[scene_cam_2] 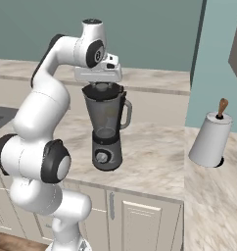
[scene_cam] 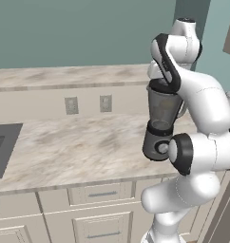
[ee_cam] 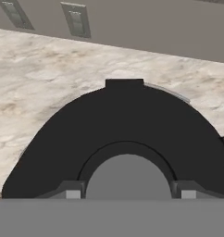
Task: Grab the onion and lemon from the fridge, place them in the blender, close the lid, and turn on the blender to create a marinade.
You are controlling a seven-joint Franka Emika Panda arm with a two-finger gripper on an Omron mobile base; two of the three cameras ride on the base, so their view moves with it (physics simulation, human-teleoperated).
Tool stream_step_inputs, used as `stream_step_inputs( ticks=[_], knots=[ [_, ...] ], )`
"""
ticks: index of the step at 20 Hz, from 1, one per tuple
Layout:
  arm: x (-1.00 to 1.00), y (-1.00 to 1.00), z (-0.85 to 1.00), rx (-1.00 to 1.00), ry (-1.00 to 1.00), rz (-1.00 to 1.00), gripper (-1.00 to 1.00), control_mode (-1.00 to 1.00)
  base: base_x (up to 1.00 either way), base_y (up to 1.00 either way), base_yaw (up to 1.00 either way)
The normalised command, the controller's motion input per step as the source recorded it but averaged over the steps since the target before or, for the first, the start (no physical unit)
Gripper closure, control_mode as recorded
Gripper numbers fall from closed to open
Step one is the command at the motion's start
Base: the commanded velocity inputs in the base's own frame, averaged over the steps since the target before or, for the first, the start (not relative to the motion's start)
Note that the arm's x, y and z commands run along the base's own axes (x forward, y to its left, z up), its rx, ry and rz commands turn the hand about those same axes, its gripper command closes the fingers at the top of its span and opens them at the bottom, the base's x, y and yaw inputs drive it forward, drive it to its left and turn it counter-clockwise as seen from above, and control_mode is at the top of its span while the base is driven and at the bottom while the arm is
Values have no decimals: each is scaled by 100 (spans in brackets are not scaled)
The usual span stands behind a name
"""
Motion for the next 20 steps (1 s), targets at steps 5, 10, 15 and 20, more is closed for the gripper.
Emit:
stream_step_inputs(
  ticks=[5,10,15,20],
  knots=[
    [0,0,0,0,1,0,100,-100,0,0,0],
    [0,2,-11,0,3,0,100,-100,0,0,0],
    [0,6,-29,-1,-1,0,100,-100,0,0,0],
    [0,0,-14,0,-14,-5,100,-100,0,0,0]
  ],
)
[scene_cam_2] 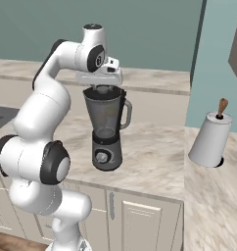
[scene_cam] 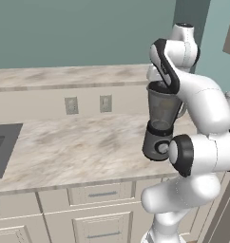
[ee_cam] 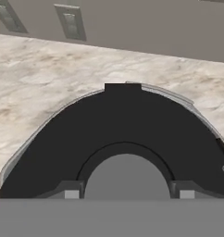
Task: Grab the onion and lemon from the fridge, place them in the blender, close the lid, and turn on the blender to create a marinade.
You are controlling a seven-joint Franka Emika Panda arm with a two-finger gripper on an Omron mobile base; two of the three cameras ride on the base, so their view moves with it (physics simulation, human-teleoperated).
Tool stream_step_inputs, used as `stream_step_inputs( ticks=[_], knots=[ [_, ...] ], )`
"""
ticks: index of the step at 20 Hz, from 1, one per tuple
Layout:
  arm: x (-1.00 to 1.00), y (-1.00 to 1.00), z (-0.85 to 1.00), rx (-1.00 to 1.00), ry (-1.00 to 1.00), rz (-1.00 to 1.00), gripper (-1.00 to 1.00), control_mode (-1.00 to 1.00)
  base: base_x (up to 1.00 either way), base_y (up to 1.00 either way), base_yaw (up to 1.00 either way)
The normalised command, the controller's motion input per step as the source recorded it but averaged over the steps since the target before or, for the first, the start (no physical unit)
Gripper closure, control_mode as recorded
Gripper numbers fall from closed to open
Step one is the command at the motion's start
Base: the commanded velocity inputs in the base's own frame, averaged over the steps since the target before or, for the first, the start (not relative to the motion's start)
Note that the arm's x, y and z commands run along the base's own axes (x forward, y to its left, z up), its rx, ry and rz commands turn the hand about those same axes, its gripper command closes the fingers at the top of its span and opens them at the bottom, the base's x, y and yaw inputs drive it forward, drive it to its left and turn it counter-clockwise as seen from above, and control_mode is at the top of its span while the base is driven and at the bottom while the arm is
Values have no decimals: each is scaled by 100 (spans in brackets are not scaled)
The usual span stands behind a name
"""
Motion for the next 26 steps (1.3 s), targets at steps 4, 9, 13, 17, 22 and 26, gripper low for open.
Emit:
stream_step_inputs(
  ticks=[4,9,13,17,22,26],
  knots=[
    [0,0,0,0,-2,-1,100,-100,0,0,0],
    [0,0,0,0,0,0,-100,-100,0,0,0],
    [0,0,11,0,-1,-1,-100,-100,0,0,0],
    [0,0,28,0,-1,-2,-100,-100,0,0,0],
    [0,1,26,0,-4,-2,-100,-100,0,0,0],
    [-29,2,12,0,-5,-2,-100,-100,0,0,0]
  ],
)
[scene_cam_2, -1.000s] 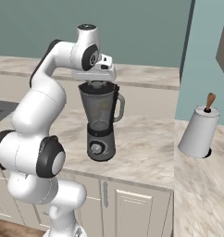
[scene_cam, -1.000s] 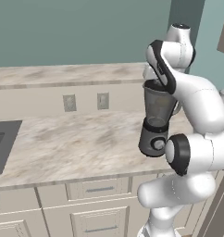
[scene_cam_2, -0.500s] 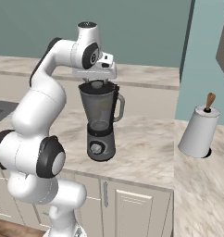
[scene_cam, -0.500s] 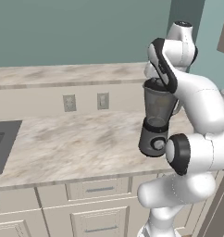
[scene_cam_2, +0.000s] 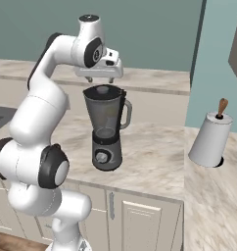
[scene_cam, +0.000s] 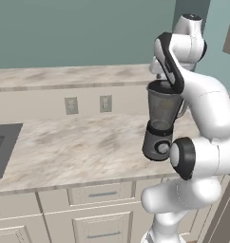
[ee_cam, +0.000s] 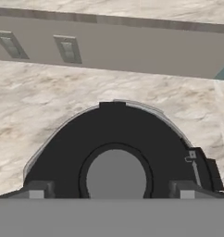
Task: Grab the onion and lemon from the fridge, place them in the blender, close the lid, and turn on the blender to create a marinade.
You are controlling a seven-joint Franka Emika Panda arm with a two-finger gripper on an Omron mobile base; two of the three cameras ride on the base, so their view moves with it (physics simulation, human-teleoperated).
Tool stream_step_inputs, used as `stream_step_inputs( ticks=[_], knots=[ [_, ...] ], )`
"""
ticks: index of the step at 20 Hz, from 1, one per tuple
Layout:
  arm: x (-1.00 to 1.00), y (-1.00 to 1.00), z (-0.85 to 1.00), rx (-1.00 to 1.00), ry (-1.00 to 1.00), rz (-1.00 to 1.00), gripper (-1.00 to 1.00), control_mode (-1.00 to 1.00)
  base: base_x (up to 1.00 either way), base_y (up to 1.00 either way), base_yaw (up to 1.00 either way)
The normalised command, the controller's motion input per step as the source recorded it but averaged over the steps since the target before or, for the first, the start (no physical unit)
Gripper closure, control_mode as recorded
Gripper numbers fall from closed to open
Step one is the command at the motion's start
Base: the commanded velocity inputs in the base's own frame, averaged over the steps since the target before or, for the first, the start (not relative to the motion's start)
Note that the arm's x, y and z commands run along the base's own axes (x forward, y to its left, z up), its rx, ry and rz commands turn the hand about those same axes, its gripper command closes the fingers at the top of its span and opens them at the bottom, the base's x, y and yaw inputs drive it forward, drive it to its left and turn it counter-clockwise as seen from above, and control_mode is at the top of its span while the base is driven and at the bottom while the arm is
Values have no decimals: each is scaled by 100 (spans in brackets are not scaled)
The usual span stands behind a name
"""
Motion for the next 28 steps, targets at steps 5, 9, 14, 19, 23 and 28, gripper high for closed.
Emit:
stream_step_inputs(
  ticks=[5,9,14,19,23,28],
  knots=[
    [-91,1,0,0,-7,-4,-100,-100,0,0,0],
    [-100,8,-13,0,-8,-3,-100,-100,0,0,0],
    [-100,21,-47,0,-3,-1,-100,-100,0,0,0],
    [-98,16,-69,0,0,-1,100,-100,0,0,0],
    [-63,1,-65,0,0,-2,100,-100,0,0,0],
    [-17,0,-60,0,0,-3,100,-100,0,0,0]
  ],
)
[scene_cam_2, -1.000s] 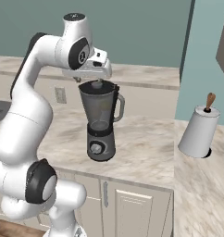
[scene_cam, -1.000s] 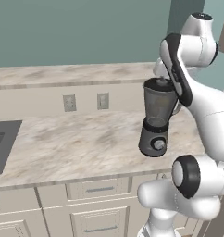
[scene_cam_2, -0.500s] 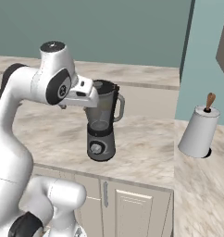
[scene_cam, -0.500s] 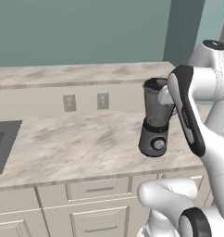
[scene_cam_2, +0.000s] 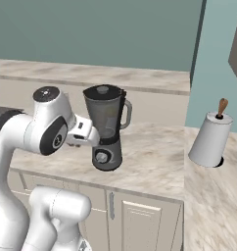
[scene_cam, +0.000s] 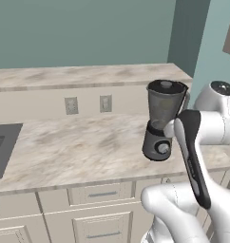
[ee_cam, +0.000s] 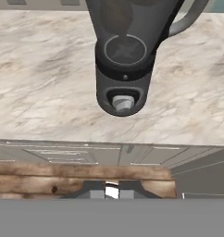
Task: Grab the onion and lemon from the fridge, place them in the blender, close the lid, and turn on the blender to create a marinade.
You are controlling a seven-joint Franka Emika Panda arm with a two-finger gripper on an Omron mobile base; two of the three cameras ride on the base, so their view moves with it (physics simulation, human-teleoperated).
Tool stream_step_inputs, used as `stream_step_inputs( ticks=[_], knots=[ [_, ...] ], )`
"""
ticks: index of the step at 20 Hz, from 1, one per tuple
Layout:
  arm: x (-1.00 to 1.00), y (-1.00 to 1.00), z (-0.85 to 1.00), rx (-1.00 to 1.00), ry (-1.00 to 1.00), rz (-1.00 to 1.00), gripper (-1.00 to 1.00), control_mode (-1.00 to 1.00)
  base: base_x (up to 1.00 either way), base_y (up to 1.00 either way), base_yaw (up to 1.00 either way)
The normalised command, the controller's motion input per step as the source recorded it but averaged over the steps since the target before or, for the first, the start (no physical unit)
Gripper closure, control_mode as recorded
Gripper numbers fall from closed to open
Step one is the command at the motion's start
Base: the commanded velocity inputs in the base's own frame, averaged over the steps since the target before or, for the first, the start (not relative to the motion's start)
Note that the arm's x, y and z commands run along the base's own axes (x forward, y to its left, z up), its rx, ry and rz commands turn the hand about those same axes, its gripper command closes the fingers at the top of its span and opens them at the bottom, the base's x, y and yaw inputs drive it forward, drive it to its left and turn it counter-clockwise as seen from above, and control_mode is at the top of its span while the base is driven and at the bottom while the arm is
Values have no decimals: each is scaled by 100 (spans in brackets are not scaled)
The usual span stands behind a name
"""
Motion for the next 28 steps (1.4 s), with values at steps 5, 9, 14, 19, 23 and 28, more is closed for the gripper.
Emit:
stream_step_inputs(
  ticks=[5,9,14,19,23,28],
  knots=[
    [1,0,-19,0,0,-7,100,-100,0,0,0],
    [3,0,-42,0,-1,-4,100,-100,0,0,0],
    [21,-2,-36,0,-13,0,100,-100,0,0,0],
    [0,-17,-7,0,-25,0,100,-100,0,0,0],
    [20,0,-13,-1,-10,0,100,-100,0,0,0],
    [6,0,-21,-1,-7,0,100,-100,0,0,0]
  ],
)
